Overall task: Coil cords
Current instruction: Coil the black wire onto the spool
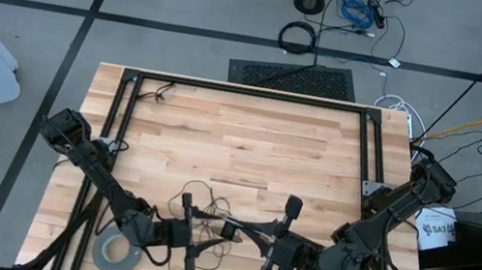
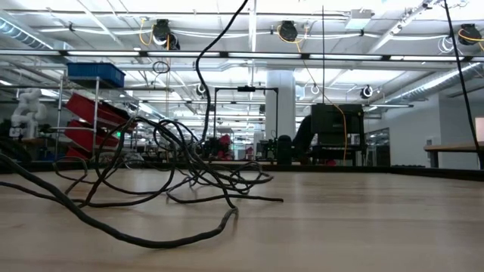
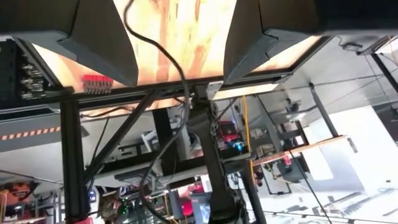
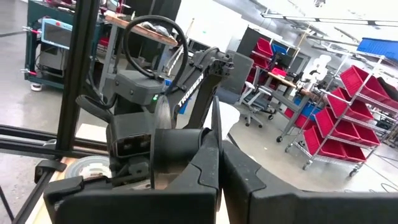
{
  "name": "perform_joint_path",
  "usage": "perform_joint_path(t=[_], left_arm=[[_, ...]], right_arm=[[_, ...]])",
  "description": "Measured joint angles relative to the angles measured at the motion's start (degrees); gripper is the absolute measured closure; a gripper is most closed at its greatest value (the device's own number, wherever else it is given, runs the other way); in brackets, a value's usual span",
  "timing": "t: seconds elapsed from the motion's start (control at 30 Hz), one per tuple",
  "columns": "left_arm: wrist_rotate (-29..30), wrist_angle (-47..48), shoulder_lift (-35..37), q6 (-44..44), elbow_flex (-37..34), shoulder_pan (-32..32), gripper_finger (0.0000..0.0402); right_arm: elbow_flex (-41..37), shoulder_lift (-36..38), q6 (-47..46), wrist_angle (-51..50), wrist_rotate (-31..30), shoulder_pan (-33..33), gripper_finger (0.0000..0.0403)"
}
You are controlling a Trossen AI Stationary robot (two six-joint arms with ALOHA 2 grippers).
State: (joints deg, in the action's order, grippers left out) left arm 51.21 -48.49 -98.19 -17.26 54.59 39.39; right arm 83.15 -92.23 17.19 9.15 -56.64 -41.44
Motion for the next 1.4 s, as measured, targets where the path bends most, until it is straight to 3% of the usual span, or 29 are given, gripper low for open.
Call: perform_joint_path(t=[0.23,0.53,0.8,1.03,1.17,1.4], left_arm=[[-4.62,0.03,0.00,1.73,0.00,-0.59,0.0163],[-4.49,0.30,0.00,1.90,0.00,-0.84,0.0223],[-4.83,5.30,0.00,6.85,0.00,-2.64,0.0229],[-4.09,5.40,0.00,4.82,0.00,-2.42,0.0237],[-2.19,5.29,0.00,3.43,0.00,-2.13,0.0277],[-1.70,5.31,0.00,4.82,0.00,-2.11,0.0390]], right_arm=[[0.00,-0.01,-0.22,-0.02,-0.02,0.01,0.0403],[0.00,-0.02,-0.63,-0.15,0.00,0.01,0.0403],[0.00,-0.02,-0.66,-0.22,1.55,0.10,0.0403],[0.00,-0.02,-0.61,-0.22,1.52,0.10,0.0403],[0.00,-0.02,-0.59,-0.22,1.51,0.10,0.0403],[0.00,-0.02,-0.57,-0.31,1.50,0.10,0.0403]])
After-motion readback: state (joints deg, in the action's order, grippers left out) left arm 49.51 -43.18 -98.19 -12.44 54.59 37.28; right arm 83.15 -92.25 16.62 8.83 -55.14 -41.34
